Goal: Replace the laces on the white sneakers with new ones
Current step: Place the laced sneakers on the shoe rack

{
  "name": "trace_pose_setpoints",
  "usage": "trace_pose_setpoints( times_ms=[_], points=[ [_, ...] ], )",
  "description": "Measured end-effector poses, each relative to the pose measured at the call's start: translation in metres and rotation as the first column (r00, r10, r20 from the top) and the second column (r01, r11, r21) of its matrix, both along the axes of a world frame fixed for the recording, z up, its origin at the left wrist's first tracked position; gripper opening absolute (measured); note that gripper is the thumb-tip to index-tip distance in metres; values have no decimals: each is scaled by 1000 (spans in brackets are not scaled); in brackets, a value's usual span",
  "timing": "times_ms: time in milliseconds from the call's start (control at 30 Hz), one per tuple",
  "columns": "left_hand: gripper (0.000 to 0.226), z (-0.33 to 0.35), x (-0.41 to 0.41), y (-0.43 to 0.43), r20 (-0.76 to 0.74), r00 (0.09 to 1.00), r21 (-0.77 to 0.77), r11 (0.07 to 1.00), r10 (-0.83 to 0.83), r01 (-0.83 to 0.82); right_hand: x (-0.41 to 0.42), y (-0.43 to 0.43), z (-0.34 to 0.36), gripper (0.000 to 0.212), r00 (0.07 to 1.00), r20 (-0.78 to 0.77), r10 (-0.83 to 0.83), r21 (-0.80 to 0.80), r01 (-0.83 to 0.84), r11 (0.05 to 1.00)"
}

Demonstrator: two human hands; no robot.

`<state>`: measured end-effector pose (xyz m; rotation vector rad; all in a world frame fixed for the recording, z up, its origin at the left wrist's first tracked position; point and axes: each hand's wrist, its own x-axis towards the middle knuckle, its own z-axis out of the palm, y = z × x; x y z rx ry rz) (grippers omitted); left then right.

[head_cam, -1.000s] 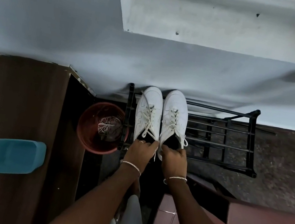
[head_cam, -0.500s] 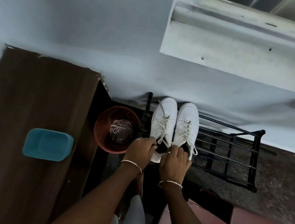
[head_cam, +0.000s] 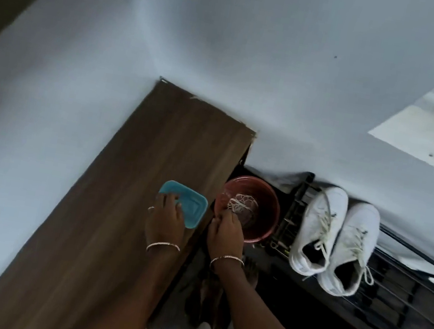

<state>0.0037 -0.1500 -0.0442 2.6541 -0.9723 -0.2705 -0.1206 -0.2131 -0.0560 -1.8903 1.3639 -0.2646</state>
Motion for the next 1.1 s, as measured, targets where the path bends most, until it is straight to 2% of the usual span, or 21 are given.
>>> trace_pose_setpoints(
  times_ms=[100,200,300,433,633,833,1100],
  points=[
    [22,-9,26,14,-19,986,61,985,164,-163,22,8,-9,25,996,-63,-64,152,73,986],
    [38,-18,39,16,-132,963,124,968,236,-220,37,11,-17,37,992,-101,-70,264,94,960],
    [33,-26,44,15,-232,932,116,959,279,-259,50,12,-21,38,990,-123,-69,310,105,945],
    [34,-33,47,19,-307,912,16,960,272,-280,57,10,-23,35,982,-158,-102,340,151,928],
    [32,-24,60,-8,-406,874,-61,947,266,-317,68,-15,-12,30,979,-148,-138,294,177,939],
    [24,-9,86,-83,-471,865,-126,957,173,-260,88,-86,-6,32,983,-104,-154,153,169,974],
    [30,-9,105,-169,-437,896,-132,979,84,-156,102,-172,-15,37,978,-124,-168,87,179,980]
  ],
)
